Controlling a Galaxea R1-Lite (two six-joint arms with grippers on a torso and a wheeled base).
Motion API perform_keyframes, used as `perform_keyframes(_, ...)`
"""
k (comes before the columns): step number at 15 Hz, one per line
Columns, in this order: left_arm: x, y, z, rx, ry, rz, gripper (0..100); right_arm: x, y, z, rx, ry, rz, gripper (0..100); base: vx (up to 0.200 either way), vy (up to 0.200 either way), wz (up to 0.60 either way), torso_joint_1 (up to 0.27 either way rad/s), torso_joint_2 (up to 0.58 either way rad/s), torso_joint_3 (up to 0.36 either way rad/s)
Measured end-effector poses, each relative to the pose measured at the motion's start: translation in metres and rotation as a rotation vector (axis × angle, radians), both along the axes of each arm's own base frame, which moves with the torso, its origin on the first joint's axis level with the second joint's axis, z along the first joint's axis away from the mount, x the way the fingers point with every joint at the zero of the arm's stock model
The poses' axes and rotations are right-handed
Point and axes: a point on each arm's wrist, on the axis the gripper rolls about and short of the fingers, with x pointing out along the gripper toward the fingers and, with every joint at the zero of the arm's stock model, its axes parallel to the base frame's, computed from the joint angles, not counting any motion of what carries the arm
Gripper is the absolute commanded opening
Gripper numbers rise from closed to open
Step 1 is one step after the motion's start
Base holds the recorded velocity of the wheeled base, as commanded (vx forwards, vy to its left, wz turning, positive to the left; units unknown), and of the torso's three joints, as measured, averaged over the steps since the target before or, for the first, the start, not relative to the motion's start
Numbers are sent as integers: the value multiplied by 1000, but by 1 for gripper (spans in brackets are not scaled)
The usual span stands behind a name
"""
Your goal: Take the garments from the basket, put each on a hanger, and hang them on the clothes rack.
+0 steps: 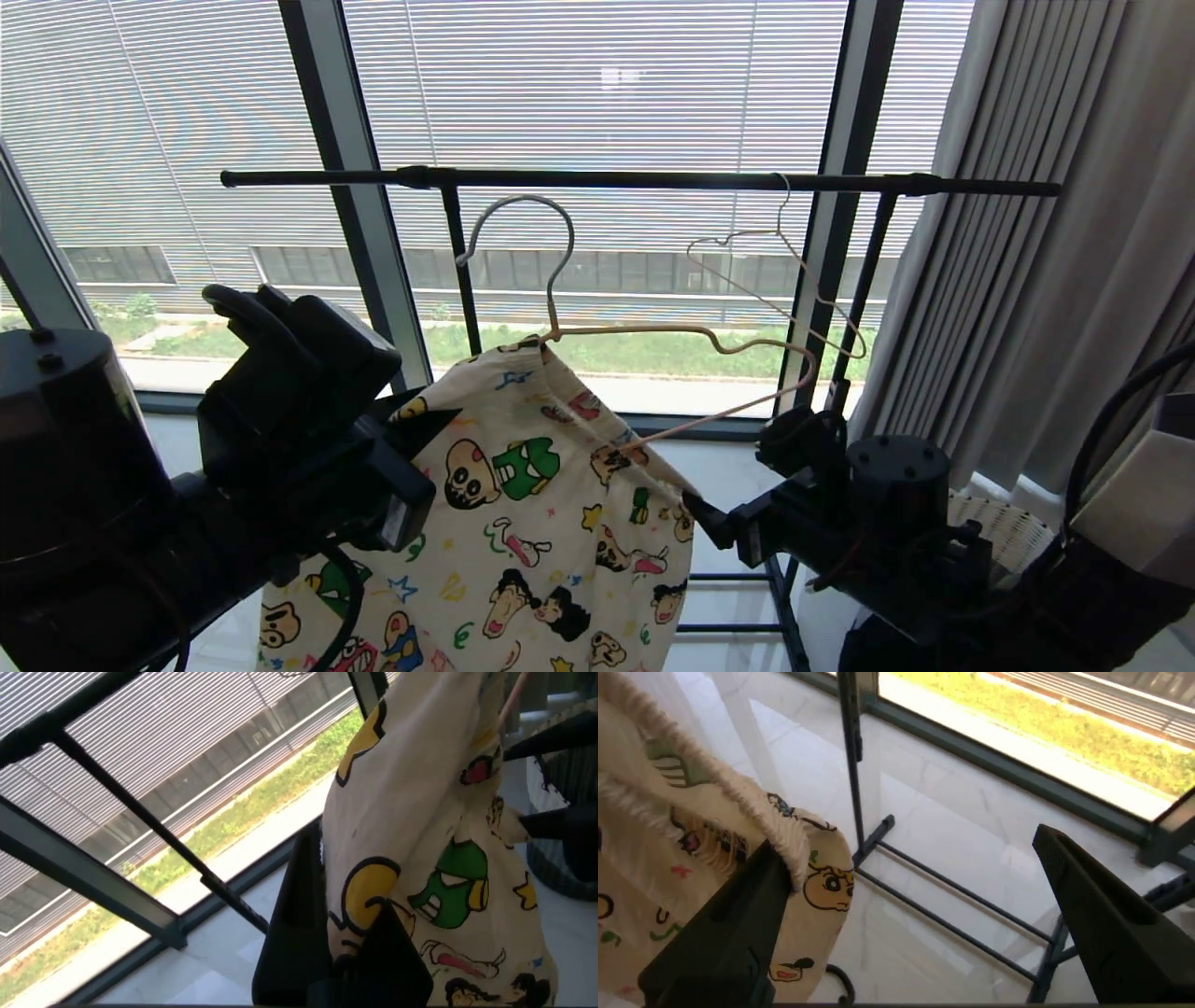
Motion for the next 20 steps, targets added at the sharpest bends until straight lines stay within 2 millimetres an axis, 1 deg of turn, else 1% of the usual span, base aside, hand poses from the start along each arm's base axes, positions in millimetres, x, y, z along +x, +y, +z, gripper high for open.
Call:
perform_keyframes(2,0,3,-2,5,6,11,0,18,-24,1,-39,-26,-81,100,0,0,0,0,0,0)
perform_keyframes(4,-2,5,-8,16,22,14,0,28,-40,7,-39,-49,-139,100,0,0,0,0,0,0)
perform_keyframes(6,-6,8,-20,36,53,13,0,33,-53,16,-28,-71,-184,100,0,0,0,0,0,0)
perform_keyframes(9,-11,11,-37,66,109,16,0,32,-65,30,-16,-97,-210,100,0,0,0,0,0,0)
perform_keyframes(11,-10,10,-42,72,134,17,0,27,-70,39,-17,-97,-210,100,0,0,0,0,0,0)
perform_keyframes(13,-6,8,-47,80,147,18,0,21,-73,53,-13,-99,-161,100,0,0,0,0,0,0)
perform_keyframes(15,2,2,-46,50,98,29,0,10,-78,69,-27,-74,-90,100,0,0,0,0,0,0)
perform_keyframes(18,16,-7,-49,14,34,67,0,-15,-88,99,-67,-21,22,100,0,0,0,0,0,0)
perform_keyframes(20,18,-13,-54,23,51,49,0,-35,-97,117,-115,-12,113,100,0,0,0,0,0,0)
